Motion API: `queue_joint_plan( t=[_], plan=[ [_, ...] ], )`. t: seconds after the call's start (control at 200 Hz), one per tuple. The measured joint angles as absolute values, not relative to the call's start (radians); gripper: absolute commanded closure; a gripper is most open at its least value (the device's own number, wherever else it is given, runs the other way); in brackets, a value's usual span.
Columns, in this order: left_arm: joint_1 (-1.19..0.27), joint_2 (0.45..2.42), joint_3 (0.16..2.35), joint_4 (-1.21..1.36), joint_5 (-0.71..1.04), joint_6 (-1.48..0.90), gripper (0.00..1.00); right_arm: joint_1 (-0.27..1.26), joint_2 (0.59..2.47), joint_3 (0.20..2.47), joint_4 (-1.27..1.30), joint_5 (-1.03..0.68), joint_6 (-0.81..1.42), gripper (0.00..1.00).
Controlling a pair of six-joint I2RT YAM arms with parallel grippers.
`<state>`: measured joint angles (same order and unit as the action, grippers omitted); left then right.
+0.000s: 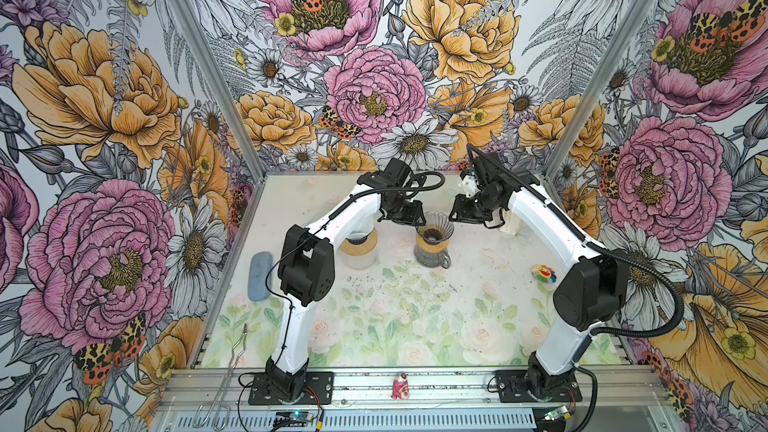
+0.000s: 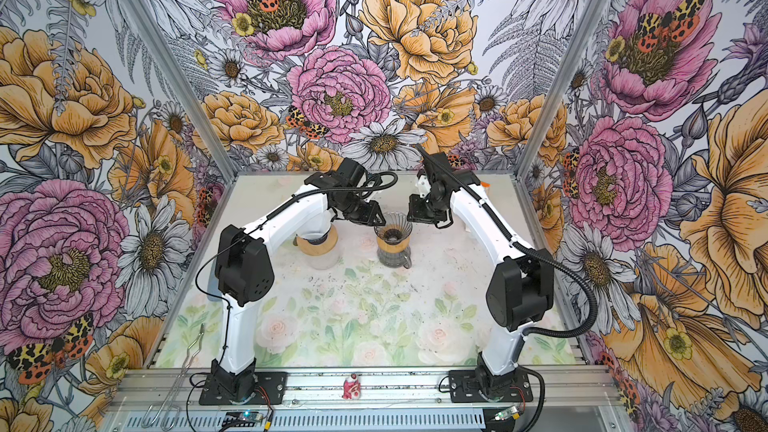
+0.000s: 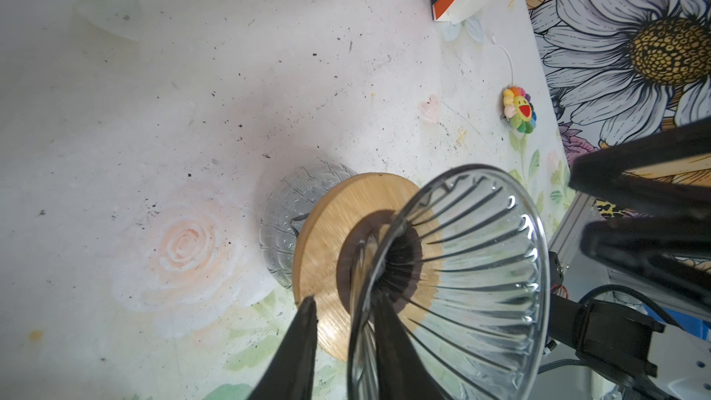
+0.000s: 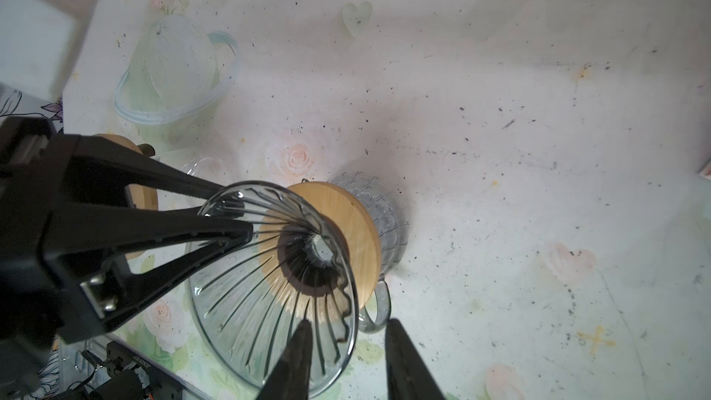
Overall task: Place the coffee filter in the dripper
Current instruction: 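Open the right gripper and lift it off the dripper rim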
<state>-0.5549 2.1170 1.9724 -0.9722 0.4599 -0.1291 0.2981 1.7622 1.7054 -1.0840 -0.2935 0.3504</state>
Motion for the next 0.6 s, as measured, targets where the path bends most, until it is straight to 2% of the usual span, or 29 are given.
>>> queue_joint_plan(
  t=[0.315,0.596],
  plan=[
    [-0.554,2.117,2.041,-0.973,0.456,-0.124,0.54,0.229,1.708,1.694,-1.078,-0.237,0.350,0.63],
    [-0.552,2.100,2.049,-0.973,0.431,-0.120,0.37,0.135,1.636,1.579,-1.019,-0.108,0.351,0.64]
  ],
)
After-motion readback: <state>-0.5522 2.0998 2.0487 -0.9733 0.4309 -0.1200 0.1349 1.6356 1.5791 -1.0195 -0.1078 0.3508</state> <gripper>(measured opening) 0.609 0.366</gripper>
